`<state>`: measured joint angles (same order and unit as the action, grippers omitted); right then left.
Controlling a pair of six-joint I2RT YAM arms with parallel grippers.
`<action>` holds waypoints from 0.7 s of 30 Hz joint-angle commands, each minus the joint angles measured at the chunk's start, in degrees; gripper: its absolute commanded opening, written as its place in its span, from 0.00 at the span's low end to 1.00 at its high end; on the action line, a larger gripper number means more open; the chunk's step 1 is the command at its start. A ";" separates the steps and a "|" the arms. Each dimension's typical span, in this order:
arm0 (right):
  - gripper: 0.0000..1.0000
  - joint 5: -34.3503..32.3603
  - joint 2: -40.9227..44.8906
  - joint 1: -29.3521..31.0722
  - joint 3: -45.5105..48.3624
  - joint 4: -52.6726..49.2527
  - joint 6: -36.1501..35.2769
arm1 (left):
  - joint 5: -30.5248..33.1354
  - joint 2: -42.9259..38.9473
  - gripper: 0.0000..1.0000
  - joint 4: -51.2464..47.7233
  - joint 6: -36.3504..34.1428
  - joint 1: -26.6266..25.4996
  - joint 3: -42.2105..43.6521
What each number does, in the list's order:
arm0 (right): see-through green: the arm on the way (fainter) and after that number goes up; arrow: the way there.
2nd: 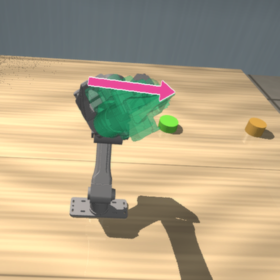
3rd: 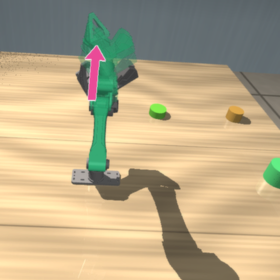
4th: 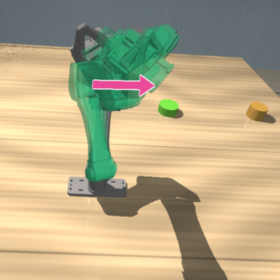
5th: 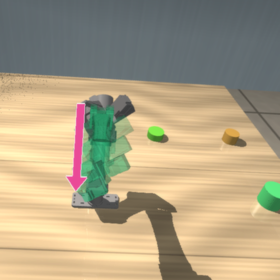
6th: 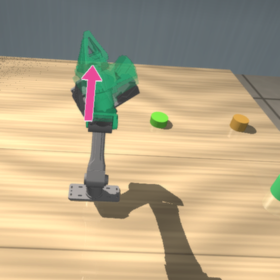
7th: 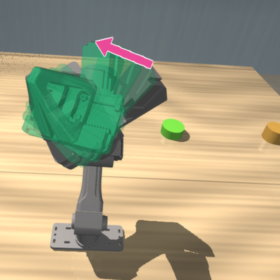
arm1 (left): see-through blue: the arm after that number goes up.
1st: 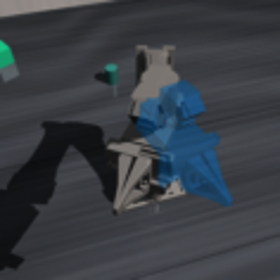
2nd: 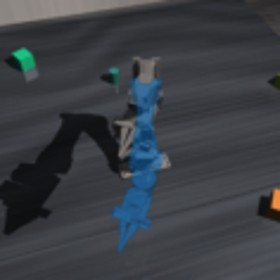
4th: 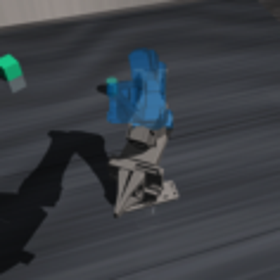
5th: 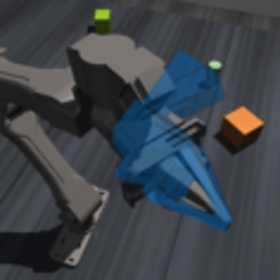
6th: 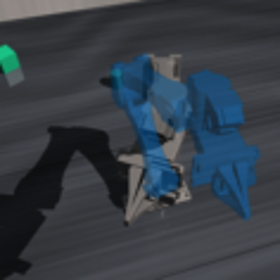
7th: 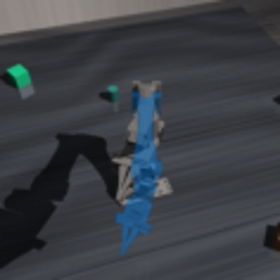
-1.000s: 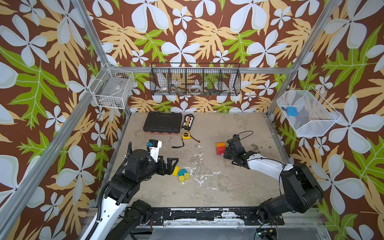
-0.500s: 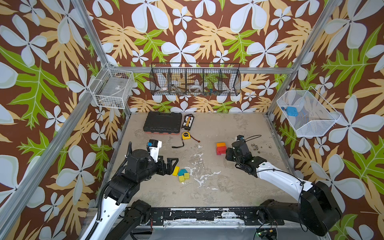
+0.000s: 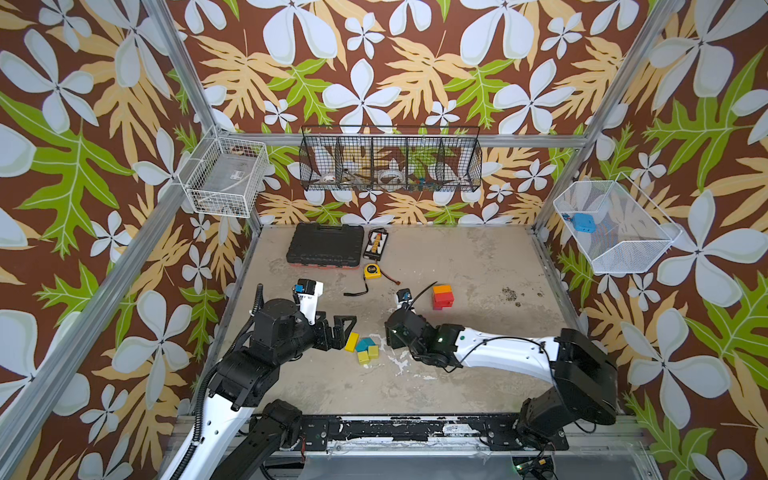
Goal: Build the wood block tower
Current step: 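Move the open right gripper over the yellow-green cube beside the left gripper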
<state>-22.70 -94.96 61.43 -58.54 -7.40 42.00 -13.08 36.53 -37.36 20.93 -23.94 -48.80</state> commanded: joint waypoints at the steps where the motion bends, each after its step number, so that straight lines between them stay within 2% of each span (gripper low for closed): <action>1: 0.66 -0.32 -5.15 1.51 -3.59 -1.36 0.94 | 0.86 -0.26 1.00 0.54 0.25 0.04 -0.07; 7: 0.67 1.69 -12.02 3.28 -8.28 -1.92 0.90 | 0.95 -0.23 1.00 0.48 0.30 0.03 -0.08; 13: 0.67 1.53 -14.43 5.32 -10.12 -2.62 1.12 | 0.88 -0.16 1.00 0.46 0.25 0.04 -0.08; 17: 0.60 1.03 -15.38 5.46 -9.80 -3.48 2.01 | 0.94 -0.33 1.00 0.46 0.31 0.02 -0.11; 21: 0.57 0.49 -15.61 5.46 -8.72 -3.71 2.63 | 0.92 -0.50 1.00 0.45 0.26 0.04 -0.15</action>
<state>-21.06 -110.37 66.78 -67.61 -9.82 43.48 -12.45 36.16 -37.41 20.95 -23.94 -48.80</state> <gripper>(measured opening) 0.575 0.996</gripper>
